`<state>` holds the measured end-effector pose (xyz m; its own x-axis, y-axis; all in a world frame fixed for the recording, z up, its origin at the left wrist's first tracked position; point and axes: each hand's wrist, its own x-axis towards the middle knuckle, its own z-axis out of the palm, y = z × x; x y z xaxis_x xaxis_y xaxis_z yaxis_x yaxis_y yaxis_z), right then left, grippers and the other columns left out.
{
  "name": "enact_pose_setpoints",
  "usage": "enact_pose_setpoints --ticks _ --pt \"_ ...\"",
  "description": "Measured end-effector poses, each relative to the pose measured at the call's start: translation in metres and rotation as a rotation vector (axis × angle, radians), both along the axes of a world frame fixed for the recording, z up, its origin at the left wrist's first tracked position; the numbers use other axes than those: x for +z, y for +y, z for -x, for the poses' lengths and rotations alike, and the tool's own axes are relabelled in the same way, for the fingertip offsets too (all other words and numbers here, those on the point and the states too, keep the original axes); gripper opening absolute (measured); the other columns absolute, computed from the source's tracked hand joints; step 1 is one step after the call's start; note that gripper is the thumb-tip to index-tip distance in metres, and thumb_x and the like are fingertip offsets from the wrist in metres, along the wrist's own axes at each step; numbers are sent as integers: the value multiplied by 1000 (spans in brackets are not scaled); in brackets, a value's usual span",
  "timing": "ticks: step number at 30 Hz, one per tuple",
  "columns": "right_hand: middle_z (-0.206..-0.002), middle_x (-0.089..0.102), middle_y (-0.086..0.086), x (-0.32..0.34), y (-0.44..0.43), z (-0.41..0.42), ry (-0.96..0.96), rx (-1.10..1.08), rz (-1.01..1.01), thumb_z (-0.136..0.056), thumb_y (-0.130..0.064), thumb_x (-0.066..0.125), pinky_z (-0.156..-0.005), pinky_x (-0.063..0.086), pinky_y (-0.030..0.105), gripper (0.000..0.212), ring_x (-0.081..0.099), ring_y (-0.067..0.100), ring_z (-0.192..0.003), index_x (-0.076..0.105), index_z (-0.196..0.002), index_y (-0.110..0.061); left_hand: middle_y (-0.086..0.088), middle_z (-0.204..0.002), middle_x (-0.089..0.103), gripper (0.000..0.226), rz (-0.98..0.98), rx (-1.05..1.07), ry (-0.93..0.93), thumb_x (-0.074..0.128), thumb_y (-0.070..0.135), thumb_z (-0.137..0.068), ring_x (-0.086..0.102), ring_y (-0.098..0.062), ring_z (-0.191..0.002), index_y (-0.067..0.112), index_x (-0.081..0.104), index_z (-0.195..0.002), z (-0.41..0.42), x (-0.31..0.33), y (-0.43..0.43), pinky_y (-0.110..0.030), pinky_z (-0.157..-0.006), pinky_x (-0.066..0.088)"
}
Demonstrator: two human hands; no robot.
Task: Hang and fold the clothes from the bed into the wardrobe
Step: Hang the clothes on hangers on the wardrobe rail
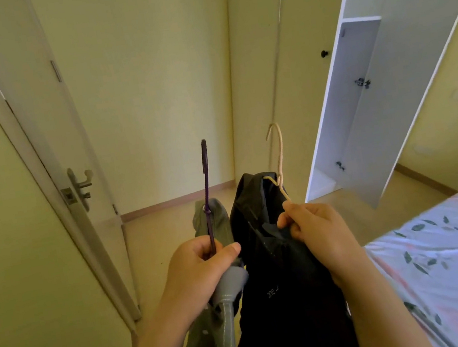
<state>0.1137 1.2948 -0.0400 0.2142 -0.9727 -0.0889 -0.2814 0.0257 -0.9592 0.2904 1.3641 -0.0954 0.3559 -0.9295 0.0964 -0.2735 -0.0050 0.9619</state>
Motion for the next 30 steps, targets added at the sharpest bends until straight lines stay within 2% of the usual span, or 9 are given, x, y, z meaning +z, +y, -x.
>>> enact_pose_setpoints --ticks 3,6,8,12,16,21,24,28,30 --pt "-39 40 -9 -5 -37 -16 9 -14 3 -101 -32 47 -50 31 21 45 34 2 -35 68 -67 -12 1 -54 47 37 7 -5 -20 72 33 -82 47 -10 -52 12 55 -57 -17 0 -39 -20 -54 36" --pt "-39 41 -9 -8 -75 -29 3 -18 13 -101 -33 47 -45 31 16 45 35 2 -36 68 -66 -13 -11 -62 55 38 12 -7 -20 71 32 -85 52 -18 -59 -2 62 -72 -31 6 -77 -31 -61 39" --pt "-39 41 -10 -8 -99 -37 -5 -18 4 -101 -34 47 -47 33 17 45 36 2 -36 68 -67 -13 -22 -69 57 41 5 -10 -29 70 33 -85 54 -22 -63 -6 63 -77 -38 10 -101 -34 -64 40" --pt "-41 40 -8 -5 -144 -51 -32 -22 -17 -101 -35 47 -51 32 23 45 34 4 -38 69 -69 -13 -26 -74 60 55 22 -7 7 68 48 -71 56 -24 -65 -6 65 -78 -51 15 -145 -35 -65 41" --pt "-42 39 -6 -7 -182 -62 -43 -58 -31 -101 -32 46 -52 32 24 44 33 5 -38 69 -68 -13 -10 -62 56 58 -28 -40 5 65 58 -62 52 -16 -58 1 63 -69 -67 9 -189 -31 -60 39" --pt "-39 40 -9 -14 -228 -79 -17 -164 -22 -102 -29 46 -46 34 16 44 36 1 -34 67 -68 -11 -21 -74 65 64 -33 -120 -7 63 63 -60 59 -24 -65 1 67 -78 -94 -2 -252 -32 -63 41" --pt "-37 40 -9 -15 -256 -89 -5 -245 -4 -102 -27 45 -40 32 9 44 37 0 -32 67 -68 -10 -21 -74 64 51 -25 -190 -50 67 55 -71 59 -24 -63 4 69 -78 -109 -3 -293 -26 -59 41" --pt "-36 39 -9 -12 -289 -97 -13 -371 -4 -102 -24 46 -38 31 8 42 36 0 -31 67 -68 -9 -22 -67 56 40 -1 -320 -57 70 42 -83 52 -13 -57 2 66 -75 -121 -2 -350 -23 -57 37" --pt "-36 40 -9 -13 -300 -96 -29 -445 -2 -101 -23 47 -38 31 8 41 37 0 -32 67 -68 -10 -13 -58 49 39 12 -403 -62 69 39 -84 47 -11 -53 3 63 -71 -122 -2 -374 -16 -51 33"
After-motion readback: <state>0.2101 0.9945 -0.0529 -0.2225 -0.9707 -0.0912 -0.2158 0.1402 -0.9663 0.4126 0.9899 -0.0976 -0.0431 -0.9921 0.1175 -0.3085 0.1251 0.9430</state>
